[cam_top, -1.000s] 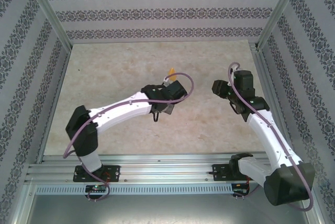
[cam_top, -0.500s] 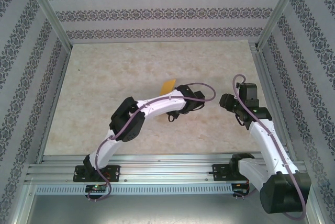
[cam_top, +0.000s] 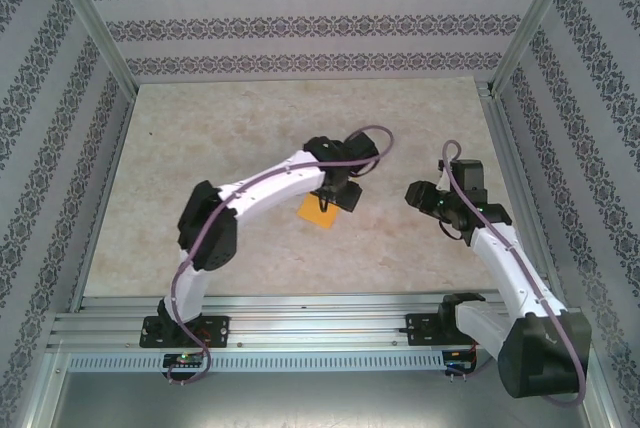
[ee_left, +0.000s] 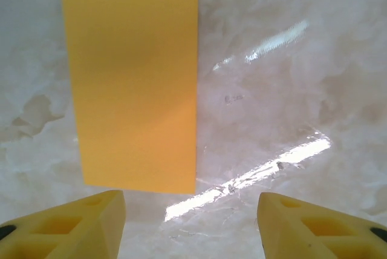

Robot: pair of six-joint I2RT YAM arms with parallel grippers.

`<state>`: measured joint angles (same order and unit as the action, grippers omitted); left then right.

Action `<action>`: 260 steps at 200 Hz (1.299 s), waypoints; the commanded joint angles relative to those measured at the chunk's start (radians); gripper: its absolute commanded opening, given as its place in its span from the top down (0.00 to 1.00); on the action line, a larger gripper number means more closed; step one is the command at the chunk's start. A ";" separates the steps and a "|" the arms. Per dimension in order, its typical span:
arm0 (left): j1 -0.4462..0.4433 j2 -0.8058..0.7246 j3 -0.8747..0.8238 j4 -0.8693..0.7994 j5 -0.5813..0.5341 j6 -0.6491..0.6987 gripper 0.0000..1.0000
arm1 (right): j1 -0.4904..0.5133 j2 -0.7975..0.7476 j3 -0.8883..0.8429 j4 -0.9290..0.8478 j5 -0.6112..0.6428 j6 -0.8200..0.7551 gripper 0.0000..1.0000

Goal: Fold a paper plane with a square sheet of paper (fold left side to right side)
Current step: Turn over the paper at the center of the table, then third fold the triangle at the center of the table.

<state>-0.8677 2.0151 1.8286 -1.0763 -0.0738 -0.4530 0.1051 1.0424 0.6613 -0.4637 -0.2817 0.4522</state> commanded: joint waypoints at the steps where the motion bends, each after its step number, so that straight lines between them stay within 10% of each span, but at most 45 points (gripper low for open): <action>1: 0.129 -0.168 -0.186 0.257 0.190 0.002 0.37 | 0.115 0.086 -0.002 0.203 -0.066 0.109 0.56; 53: 0.357 -0.191 -0.473 0.610 0.529 -0.062 0.30 | 0.289 0.414 0.101 0.493 -0.062 0.225 0.56; 148: 0.383 0.093 -0.327 0.652 0.611 -0.081 0.26 | 0.292 0.768 0.273 0.609 -0.079 0.240 0.59; 260: 0.383 0.078 -0.372 0.717 0.666 -0.104 0.62 | 0.270 0.737 0.245 0.579 -0.089 0.198 0.59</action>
<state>-0.4911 2.1323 1.4757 -0.3954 0.5900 -0.5598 0.3897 1.8221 0.9112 0.1131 -0.3611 0.6823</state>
